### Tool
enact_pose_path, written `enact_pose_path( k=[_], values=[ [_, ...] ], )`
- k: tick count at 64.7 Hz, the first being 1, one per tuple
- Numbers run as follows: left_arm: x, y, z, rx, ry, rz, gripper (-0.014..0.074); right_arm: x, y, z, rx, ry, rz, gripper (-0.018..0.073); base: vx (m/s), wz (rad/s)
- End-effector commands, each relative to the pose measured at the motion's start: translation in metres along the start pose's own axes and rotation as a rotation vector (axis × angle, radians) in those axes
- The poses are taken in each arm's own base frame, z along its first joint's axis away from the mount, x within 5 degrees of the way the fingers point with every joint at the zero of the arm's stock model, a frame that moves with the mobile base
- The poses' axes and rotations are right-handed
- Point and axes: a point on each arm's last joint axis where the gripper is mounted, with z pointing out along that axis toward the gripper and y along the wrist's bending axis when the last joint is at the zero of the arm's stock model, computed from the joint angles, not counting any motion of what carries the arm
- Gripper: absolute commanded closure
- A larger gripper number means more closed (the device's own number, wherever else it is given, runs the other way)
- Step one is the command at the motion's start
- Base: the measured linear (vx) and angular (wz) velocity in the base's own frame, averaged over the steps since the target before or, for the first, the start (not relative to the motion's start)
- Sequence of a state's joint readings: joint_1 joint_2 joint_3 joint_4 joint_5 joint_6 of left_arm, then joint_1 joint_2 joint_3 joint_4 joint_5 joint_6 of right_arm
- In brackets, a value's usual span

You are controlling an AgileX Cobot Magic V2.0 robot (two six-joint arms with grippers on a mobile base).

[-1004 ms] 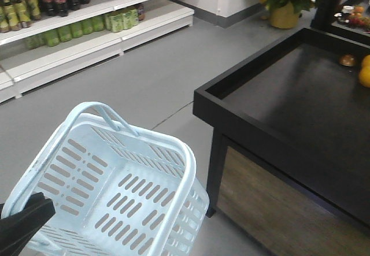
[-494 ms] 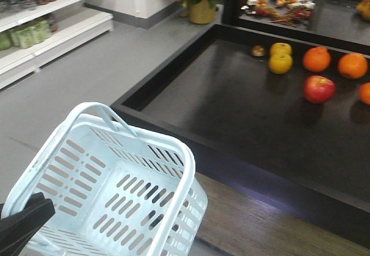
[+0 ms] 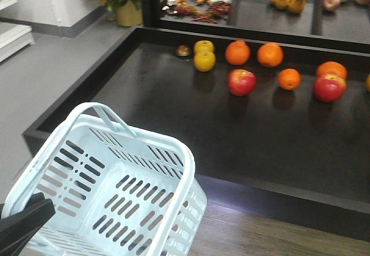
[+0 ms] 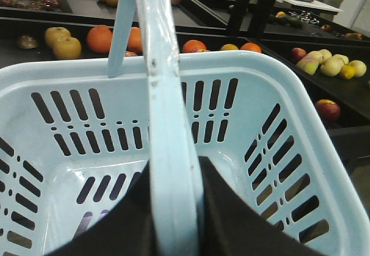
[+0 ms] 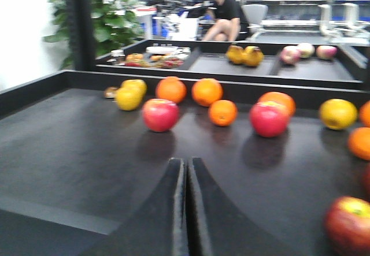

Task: Pick three apples into basket with both arms
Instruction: 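Drive the base up to the fruit table edge and stop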

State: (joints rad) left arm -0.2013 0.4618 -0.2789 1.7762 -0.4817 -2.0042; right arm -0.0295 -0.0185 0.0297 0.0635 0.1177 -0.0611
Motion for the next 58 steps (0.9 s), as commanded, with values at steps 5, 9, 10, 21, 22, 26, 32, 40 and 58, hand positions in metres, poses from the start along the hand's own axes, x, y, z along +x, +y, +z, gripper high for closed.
enact_pose_path(
  k=[5, 9, 10, 21, 22, 26, 32, 40, 58],
  values=[
    [-0.0102, -0.0007, -0.0016, -0.021, -0.022, 0.047, 0.0603, -0.0026, -0.0006, 0.0002, 0.007, -0.063, -0.014, 0.0567, 0.05, -0.41],
    [-0.0102, -0.0007, -0.0016, -0.021, -0.022, 0.047, 0.0603, -0.0026, -0.0006, 0.0002, 0.007, -0.063, -0.014, 0.0567, 0.03, -0.39],
    [-0.0102, -0.0007, -0.0016, -0.021, -0.022, 0.047, 0.0603, -0.0026, -0.0006, 0.0002, 0.007, -0.063, -0.014, 0.0567, 0.03, -0.38],
    [-0.0102, -0.0007, -0.0016, -0.021, -0.022, 0.047, 0.0603, -0.0026, -0.0006, 0.0002, 0.007, -0.063, -0.014, 0.0567, 0.01, -0.35],
    [-0.0102, -0.0007, -0.0016, -0.021, -0.022, 0.047, 0.0603, -0.0026, -0.0006, 0.0002, 0.007, -0.063, -0.014, 0.0567, 0.0, -0.34],
    [-0.0102, -0.0007, -0.0016, -0.021, -0.022, 0.047, 0.0603, -0.0026, -0.0006, 0.0002, 0.007, -0.063, -0.014, 0.0567, 0.0, -0.33],
    [-0.0102, -0.0007, -0.0016, -0.021, -0.022, 0.047, 0.0603, -0.0026, -0.0006, 0.0002, 0.007, -0.063, -0.014, 0.0567, 0.0, -0.32],
    [-0.0102, -0.0007, -0.0016, -0.021, -0.022, 0.047, 0.0603, -0.0026, -0.0006, 0.0002, 0.007, -0.063, -0.014, 0.0567, -0.01, -0.31],
    [-0.0102, -0.0007, -0.0016, -0.021, -0.022, 0.047, 0.0603, -0.0026, -0.0006, 0.0002, 0.007, -0.063, -0.014, 0.0567, 0.01, -0.25]
  ],
)
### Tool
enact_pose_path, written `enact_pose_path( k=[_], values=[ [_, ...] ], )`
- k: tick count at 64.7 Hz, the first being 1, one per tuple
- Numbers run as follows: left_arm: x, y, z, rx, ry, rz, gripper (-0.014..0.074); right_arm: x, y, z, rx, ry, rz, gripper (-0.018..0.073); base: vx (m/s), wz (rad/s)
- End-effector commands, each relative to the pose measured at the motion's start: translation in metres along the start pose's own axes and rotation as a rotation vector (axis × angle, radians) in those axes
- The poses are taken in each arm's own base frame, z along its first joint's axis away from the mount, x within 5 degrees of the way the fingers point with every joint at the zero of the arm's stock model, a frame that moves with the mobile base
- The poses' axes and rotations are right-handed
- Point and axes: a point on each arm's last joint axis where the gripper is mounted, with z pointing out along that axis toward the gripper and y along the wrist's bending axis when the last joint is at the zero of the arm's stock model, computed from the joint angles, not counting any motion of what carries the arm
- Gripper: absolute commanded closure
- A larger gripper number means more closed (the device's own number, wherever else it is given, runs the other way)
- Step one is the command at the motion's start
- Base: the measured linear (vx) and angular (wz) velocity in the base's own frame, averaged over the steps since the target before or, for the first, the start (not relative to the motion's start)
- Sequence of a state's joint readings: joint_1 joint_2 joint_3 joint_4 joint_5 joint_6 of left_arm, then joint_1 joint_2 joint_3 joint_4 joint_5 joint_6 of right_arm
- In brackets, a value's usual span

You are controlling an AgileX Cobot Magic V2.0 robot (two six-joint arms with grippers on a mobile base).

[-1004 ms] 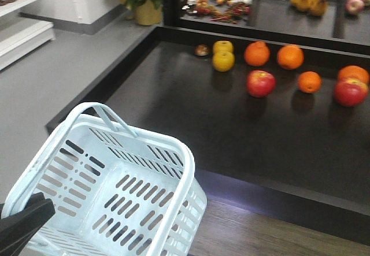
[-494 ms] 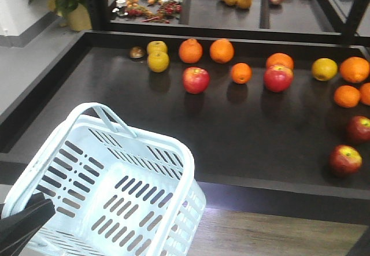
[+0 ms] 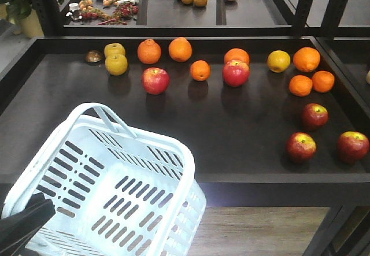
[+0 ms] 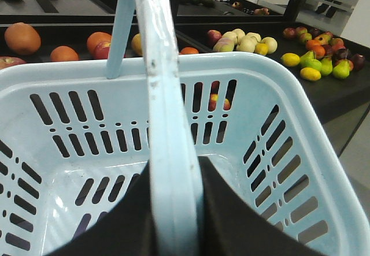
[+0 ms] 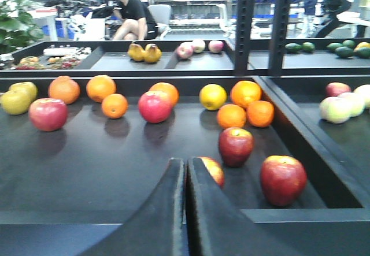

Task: Pick three apples into basket with both arms
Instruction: 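Drive the base up to the fruit table edge and stop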

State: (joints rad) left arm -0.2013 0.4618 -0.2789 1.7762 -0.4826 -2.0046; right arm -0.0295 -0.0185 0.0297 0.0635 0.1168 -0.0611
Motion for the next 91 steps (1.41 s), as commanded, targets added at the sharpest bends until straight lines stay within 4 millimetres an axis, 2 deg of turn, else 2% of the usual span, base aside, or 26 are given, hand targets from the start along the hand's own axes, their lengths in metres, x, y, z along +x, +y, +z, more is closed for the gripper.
enact_pose_path(
  k=[1, 91],
  values=[
    [-0.0103, -0.0006, -0.0016, -0.022, -0.022, 0.048, 0.0603, -0.0025, -0.0006, 0.0002, 0.007, -0.062, -0.014, 0.0567, 0.03, -0.14],
    [-0.0103, -0.0006, -0.0016, -0.022, -0.022, 0.048, 0.0603, -0.0025, -0.0006, 0.0002, 0.007, -0.062, -0.014, 0.0567, 0.09, -0.06]
  ],
)
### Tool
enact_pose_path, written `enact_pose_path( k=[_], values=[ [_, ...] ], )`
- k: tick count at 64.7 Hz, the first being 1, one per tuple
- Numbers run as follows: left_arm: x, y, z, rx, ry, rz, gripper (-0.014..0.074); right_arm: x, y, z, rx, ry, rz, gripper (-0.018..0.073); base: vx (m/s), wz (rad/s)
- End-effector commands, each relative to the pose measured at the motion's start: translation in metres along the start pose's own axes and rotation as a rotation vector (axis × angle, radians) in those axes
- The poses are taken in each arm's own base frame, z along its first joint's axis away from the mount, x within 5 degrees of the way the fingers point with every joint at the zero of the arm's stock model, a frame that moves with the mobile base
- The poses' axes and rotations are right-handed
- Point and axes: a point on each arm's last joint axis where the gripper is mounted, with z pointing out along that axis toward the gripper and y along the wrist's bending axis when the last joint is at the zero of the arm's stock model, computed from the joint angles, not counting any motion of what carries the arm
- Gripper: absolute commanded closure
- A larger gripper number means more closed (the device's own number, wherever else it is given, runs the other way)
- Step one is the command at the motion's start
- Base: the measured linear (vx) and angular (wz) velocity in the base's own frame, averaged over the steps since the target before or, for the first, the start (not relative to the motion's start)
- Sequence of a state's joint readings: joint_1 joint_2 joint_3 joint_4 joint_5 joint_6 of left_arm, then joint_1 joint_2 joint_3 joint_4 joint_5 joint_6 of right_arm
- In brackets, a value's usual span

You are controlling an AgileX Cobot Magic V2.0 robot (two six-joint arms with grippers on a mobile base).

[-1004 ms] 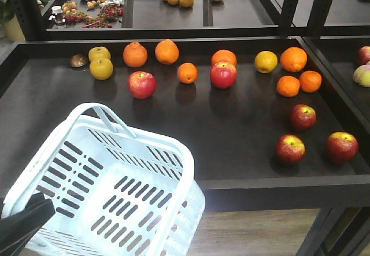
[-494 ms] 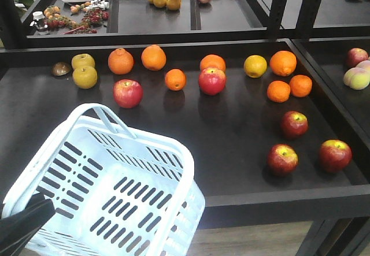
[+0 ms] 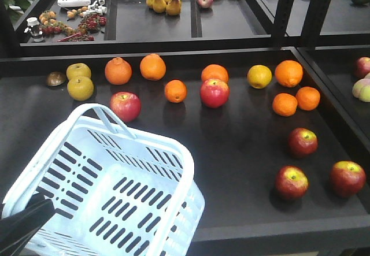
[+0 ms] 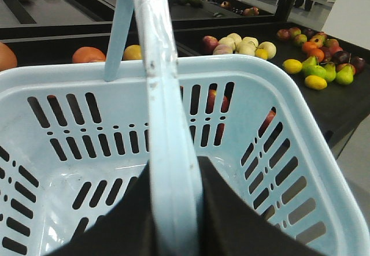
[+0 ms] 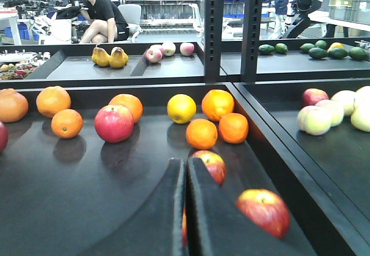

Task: Pick three apples into basket with both arms
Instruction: 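Drive the base up to the fruit table edge and stop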

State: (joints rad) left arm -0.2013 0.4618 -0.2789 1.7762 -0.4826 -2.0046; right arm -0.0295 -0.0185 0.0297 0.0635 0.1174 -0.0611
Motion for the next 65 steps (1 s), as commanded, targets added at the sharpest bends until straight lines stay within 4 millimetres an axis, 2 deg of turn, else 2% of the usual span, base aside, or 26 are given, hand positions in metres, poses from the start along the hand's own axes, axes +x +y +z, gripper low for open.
enact_pose_path(
  k=[1, 65],
  values=[
    [-0.0103, -0.0006, -0.0016, -0.022, -0.022, 0.048, 0.0603, -0.0026, -0.0006, 0.0002, 0.007, -0.063, -0.014, 0.0567, 0.14, 0.03],
    [-0.0103, -0.0006, -0.0016, -0.022, -0.022, 0.048, 0.0603, -0.0026, -0.0006, 0.0002, 0.007, -0.063, -0.014, 0.0567, 0.09, 0.05]
  ],
)
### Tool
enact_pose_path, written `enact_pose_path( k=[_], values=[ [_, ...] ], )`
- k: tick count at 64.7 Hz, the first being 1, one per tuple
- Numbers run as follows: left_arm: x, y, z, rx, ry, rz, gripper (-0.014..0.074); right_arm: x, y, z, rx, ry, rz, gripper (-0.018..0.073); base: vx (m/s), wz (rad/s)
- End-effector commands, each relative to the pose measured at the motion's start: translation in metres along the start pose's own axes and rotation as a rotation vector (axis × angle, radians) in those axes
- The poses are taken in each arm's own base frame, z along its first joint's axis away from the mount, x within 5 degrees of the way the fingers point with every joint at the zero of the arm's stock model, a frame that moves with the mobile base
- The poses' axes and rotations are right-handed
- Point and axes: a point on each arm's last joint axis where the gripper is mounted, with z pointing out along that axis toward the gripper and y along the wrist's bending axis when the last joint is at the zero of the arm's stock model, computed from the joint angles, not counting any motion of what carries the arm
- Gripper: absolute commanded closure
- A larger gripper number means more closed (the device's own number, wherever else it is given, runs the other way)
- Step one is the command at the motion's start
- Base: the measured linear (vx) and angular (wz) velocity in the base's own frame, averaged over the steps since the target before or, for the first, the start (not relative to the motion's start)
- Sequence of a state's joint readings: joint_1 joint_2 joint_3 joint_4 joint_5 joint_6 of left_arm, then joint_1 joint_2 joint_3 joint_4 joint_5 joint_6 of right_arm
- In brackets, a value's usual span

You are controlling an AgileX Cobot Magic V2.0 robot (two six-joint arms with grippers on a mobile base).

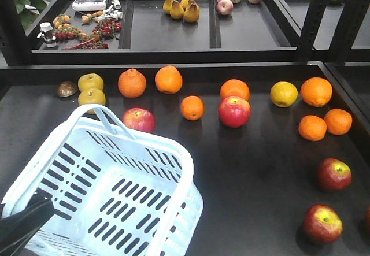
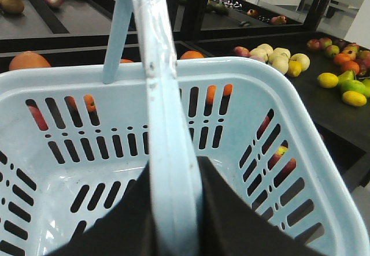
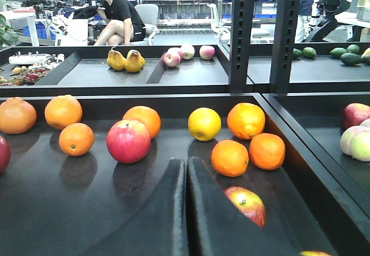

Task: Pick three apples into basket with both arms
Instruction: 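Drive the base up to the fruit table edge and stop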

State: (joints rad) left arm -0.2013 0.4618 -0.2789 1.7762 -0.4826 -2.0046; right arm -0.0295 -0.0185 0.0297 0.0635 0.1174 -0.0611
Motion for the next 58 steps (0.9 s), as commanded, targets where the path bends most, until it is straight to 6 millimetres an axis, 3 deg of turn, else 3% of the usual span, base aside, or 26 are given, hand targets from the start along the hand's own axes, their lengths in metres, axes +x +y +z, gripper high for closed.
enact_pose_path(
  k=[1, 58],
  values=[
    [-0.0103, -0.0006, -0.0016, -0.022, -0.022, 0.048, 0.0603, -0.0026, -0.0006, 0.0002, 0.007, -0.063, -0.014, 0.0567, 0.06, 0.0],
    [-0.0103, -0.0006, -0.0016, -0.022, -0.022, 0.048, 0.0603, -0.0026, -0.0006, 0.0002, 0.007, -0.063, -0.014, 0.0567, 0.03, 0.01]
  ],
)
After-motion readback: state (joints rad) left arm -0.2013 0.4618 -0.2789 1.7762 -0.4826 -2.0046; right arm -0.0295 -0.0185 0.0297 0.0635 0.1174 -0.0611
